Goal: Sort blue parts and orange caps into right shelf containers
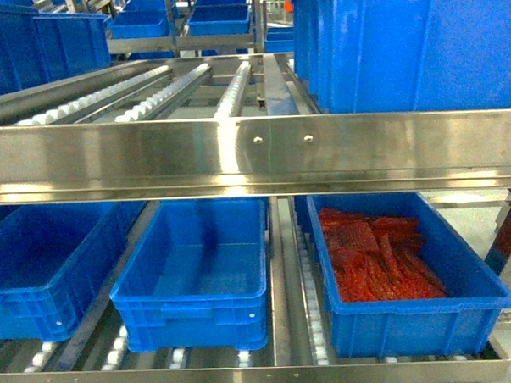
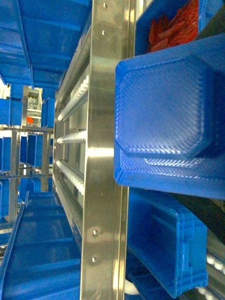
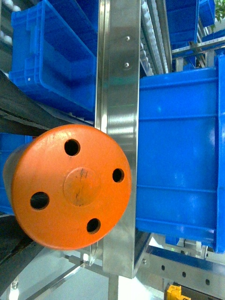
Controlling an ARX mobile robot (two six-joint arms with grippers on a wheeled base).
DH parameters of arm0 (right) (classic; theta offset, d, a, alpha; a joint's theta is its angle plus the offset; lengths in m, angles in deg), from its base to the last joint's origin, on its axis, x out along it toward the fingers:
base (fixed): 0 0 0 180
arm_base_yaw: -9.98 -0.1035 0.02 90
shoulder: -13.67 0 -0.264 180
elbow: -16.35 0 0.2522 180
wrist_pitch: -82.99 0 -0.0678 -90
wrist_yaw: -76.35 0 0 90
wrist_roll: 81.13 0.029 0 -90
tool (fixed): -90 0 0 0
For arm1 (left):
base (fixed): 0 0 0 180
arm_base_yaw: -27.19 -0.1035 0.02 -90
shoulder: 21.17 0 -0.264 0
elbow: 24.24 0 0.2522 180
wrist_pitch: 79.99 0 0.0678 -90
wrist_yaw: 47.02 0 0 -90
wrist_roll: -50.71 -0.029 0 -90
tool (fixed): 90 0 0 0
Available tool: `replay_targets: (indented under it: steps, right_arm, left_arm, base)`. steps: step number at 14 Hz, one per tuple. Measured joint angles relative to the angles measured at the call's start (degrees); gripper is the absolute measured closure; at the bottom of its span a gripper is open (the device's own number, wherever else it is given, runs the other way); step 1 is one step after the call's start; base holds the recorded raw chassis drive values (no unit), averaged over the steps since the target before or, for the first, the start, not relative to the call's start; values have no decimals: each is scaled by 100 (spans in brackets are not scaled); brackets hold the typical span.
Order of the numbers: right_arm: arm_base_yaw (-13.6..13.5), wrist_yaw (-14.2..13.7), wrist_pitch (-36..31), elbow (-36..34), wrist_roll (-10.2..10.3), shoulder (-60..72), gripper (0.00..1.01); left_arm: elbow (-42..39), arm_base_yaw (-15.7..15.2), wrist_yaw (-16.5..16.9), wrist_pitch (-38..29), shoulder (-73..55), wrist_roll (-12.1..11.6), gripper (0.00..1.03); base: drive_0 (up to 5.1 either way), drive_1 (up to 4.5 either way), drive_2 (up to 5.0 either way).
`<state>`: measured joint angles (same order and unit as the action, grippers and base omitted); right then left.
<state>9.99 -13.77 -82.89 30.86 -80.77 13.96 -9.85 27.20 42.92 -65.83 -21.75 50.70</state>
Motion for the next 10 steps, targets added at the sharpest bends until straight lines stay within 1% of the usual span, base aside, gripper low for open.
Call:
replay_targets:
  steps: [10]
  right_arm:
    - [0, 2, 2, 0, 0, 0, 60]
  left_arm:
    - [0, 0, 0, 2, 0, 0, 60]
  base:
    - [-492, 249, 249]
